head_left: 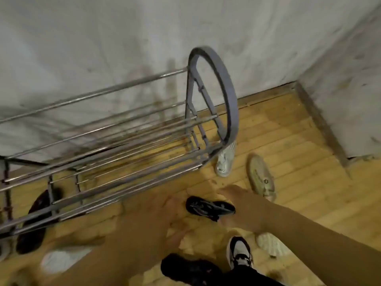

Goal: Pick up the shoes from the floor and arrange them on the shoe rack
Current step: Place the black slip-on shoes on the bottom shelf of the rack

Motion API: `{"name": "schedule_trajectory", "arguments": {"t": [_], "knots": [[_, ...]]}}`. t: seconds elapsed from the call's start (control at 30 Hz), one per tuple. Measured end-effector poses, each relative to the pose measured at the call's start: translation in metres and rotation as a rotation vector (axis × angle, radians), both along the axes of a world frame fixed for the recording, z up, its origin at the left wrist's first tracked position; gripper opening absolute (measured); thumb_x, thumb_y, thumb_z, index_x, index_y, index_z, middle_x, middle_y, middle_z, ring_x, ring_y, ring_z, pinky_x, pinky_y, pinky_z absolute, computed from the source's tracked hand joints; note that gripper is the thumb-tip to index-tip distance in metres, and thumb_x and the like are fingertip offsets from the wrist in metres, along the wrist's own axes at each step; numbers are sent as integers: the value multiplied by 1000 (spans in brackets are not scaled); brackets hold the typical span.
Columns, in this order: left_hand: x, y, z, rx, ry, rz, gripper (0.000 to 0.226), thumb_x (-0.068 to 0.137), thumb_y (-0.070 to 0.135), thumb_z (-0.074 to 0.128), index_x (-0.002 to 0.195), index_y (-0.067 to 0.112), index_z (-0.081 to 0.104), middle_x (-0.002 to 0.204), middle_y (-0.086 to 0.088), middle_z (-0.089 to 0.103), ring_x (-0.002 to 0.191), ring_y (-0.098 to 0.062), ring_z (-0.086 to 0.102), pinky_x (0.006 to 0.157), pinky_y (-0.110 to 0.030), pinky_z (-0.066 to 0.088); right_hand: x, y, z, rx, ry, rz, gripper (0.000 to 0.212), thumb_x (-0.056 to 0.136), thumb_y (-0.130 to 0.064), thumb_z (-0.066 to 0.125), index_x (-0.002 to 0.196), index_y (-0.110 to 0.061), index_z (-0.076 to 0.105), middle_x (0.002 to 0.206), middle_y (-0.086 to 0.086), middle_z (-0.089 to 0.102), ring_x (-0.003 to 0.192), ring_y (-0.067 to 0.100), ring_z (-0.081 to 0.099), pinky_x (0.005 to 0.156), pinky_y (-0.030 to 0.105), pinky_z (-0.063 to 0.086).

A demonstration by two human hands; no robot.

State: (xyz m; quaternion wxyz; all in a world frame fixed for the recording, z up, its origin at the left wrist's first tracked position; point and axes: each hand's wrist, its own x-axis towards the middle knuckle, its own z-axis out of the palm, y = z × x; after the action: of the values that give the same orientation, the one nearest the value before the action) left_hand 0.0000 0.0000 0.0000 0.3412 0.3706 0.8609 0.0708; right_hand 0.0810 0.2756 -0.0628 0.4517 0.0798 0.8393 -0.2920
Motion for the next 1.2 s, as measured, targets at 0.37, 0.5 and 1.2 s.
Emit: {"name": "schedule_trajectory", "arguments": {"t": [0.37, 0.5, 1.2], "knots": [[26, -78, -228, -186, -69, 49, 83, 93, 71, 48, 160, 41, 8, 157, 15, 29, 137, -10, 38, 106, -25, 38, 13, -48, -298, 255, 52, 438, 111, 82, -68, 67, 162, -34, -2, 164, 10, 18, 140, 38, 36, 109, 51, 44], [36, -104, -242, -182, -56, 104, 85, 93, 69, 52, 160, 41, 8, 161, 14, 28, 141, -11, 36, 112, -28, 37, 21, -79, -343, 396, 159, 434, 96, 87, -49, 71, 160, -32, 12, 156, 11, 30, 130, 36, 40, 100, 50, 50], [142, -142, -17, 554, 361, 367, 81, 103, 32, 58, 152, 66, 4, 115, 26, 61, 90, 11, 60, 72, -9, 47, 68, -170, 44, -702, 693, -909, 88, 80, -44, 85, 152, -42, 34, 124, -4, 63, 98, 20, 71, 72, 41, 64]]}}
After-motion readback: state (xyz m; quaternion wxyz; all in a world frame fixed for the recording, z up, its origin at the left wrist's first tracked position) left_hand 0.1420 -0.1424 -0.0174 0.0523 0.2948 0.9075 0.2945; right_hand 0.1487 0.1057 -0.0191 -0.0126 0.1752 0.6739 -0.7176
